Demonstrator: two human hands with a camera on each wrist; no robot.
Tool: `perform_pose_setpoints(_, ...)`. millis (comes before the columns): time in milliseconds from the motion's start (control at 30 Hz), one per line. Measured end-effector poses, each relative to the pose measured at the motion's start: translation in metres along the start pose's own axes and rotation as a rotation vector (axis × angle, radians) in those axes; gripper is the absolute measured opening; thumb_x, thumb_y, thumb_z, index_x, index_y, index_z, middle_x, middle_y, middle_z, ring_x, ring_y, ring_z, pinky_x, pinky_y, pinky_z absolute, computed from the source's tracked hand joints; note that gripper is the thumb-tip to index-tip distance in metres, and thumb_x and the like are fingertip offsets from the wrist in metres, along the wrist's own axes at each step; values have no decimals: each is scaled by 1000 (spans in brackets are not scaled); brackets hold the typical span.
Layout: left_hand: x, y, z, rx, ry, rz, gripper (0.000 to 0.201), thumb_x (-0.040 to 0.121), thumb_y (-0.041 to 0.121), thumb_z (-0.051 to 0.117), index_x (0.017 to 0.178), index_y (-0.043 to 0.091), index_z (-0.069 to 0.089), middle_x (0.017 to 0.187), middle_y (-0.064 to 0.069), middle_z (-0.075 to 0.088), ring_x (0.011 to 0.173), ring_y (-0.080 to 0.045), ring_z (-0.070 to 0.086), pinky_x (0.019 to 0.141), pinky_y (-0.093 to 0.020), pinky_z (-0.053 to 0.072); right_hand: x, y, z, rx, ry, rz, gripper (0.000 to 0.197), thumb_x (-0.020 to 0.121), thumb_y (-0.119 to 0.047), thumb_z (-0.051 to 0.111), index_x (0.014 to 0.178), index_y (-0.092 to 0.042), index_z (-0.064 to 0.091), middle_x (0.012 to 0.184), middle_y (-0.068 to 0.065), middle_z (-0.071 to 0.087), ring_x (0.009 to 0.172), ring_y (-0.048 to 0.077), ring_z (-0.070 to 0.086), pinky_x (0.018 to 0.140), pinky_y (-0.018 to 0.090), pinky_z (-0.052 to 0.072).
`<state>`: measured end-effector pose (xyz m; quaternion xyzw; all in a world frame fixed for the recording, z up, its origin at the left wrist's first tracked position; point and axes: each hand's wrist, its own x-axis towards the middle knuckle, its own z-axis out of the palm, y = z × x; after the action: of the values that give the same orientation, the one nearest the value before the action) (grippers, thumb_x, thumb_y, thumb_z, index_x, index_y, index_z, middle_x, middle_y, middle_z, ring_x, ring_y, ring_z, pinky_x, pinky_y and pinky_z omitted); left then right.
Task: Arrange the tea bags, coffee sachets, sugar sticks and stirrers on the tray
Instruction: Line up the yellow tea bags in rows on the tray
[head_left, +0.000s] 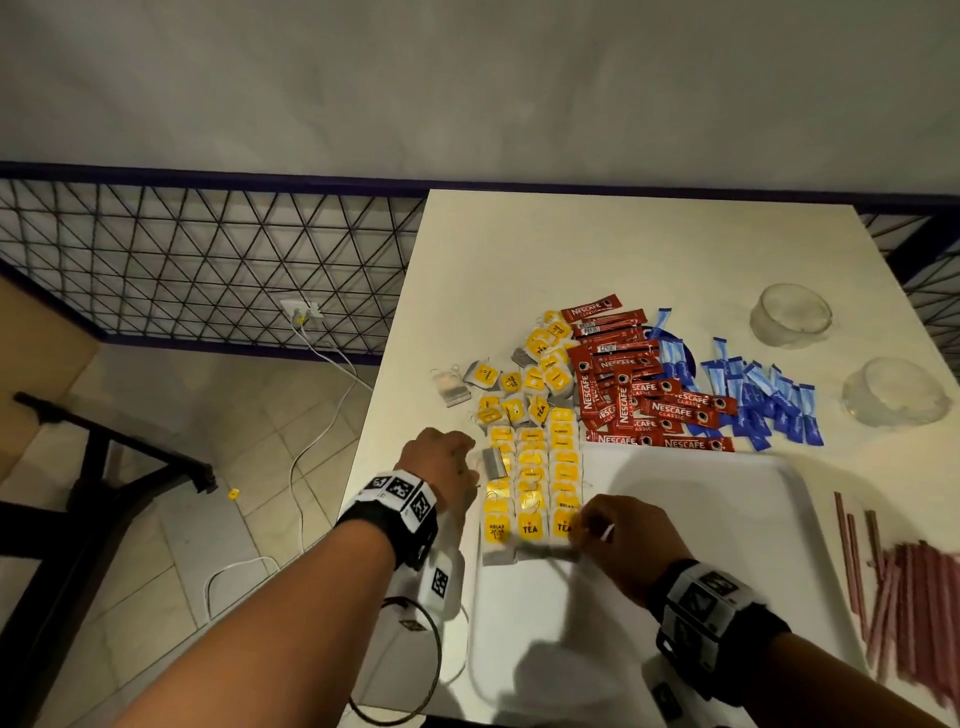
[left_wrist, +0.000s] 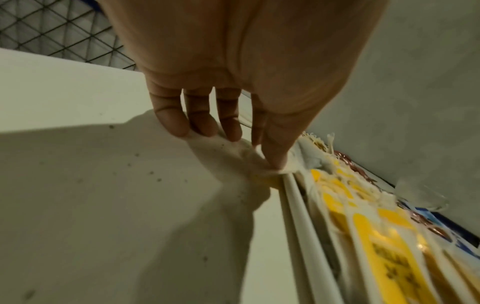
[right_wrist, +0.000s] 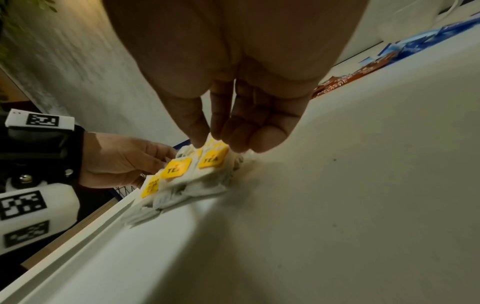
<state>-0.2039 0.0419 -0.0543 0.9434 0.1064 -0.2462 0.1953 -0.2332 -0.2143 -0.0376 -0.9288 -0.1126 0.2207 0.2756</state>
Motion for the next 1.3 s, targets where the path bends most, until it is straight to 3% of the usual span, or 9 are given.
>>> perform_pose_setpoints(133, 6, 3, -7, -63, -22, 13, 5, 84, 23, 61, 85, 27, 62, 105, -2, 65, 101, -24, 62, 90, -34, 51, 0, 0, -8, -16, -4, -11, 4, 87, -29, 62, 83, -30, 61, 83, -15, 60, 75, -2, 53, 63, 10, 36)
perform_pose_setpoints(200, 5, 2, -12, -205, -15, 12, 17, 84, 13, 57, 75, 26, 57, 96, -1, 70, 94, -22, 65, 86, -34, 54, 4, -4, -12, -4, -6, -35, 3, 88, -32, 61, 85, -32, 60, 85, -14, 61, 75, -2, 53, 65, 10, 36)
perform_pose_setpoints(367, -11, 6, -33, -456, 38, 27, 18, 88, 9, 59, 77, 22, 52, 77, 7, 62, 80, -20, 61, 73, -25, 45, 22, -22, -20, 35, 67, -105, 7, 86, -33, 66, 92, -32, 61, 85, -16, 60, 68, -8, 49, 65, 8, 33)
perform_pose_setpoints(533, -46, 30, -47, -945, 48, 17, 21, 85, -5, 60, 82, 15, 54, 62, 1, 58, 50, -14, 56, 46, -17, 38, 35, -52, -17, 77, 142, -473, 44, 73, -33, 76, 114, -22, 64, 106, -5, 59, 72, -2, 47, 71, 15, 39)
perform_pose_setpoints(700, -72, 40, -48, -1237, -48, -43, 16, 84, -2, 59, 90, 12, 54, 62, -8, 59, 50, -17, 52, 50, -25, 31, 36, -69, -14, 237, 199, -490, 21, 84, -27, 60, 100, -17, 69, 94, -13, 58, 82, -7, 50, 74, 5, 37)
perform_pose_setpoints(833, -85, 27, -34, -914, 85, 130, 30, 63, 22, 63, 92, 24, 64, 79, 7, 60, 68, -11, 52, 60, -23, 43, 27, -70, -18, 410, 149, -339, 8, 85, -22, 71, 78, -23, 67, 83, -13, 58, 68, -2, 51, 63, 8, 35)
perform_pose_setpoints(967, -97, 23, -4, -717, 214, 192, 18, 73, 40, 66, 74, 23, 65, 73, 6, 61, 68, -7, 54, 69, -30, 46, 17, -71, -14, 528, -57, -211, 10, 85, -24, 71, 75, -25, 71, 65, -10, 60, 58, 4, 48, 61, 20, 39)
perform_pose_setpoints(1100, -105, 28, 7, -728, 195, 168, 26, 77, 36, 66, 73, 11, 63, 66, -3, 57, 61, -7, 49, 65, -34, 45, 11, -64, -8, 571, -71, -166, 25, 87, -20, 69, 65, -29, 61, 52, -18, 56, 52, -1, 50, 60, 17, 39)
perform_pose_setpoints(1300, -103, 41, 18, -601, 162, 97, 22, 92, 22, 63, 70, 17, 58, 61, 11, 54, 54, 2, 52, 53, -8, 34, -1, -29, -4, 574, -58, 9, 20, 85, -23, 69, 67, -25, 60, 46, -10, 54, 45, 7, 45, 60, 27, 39)
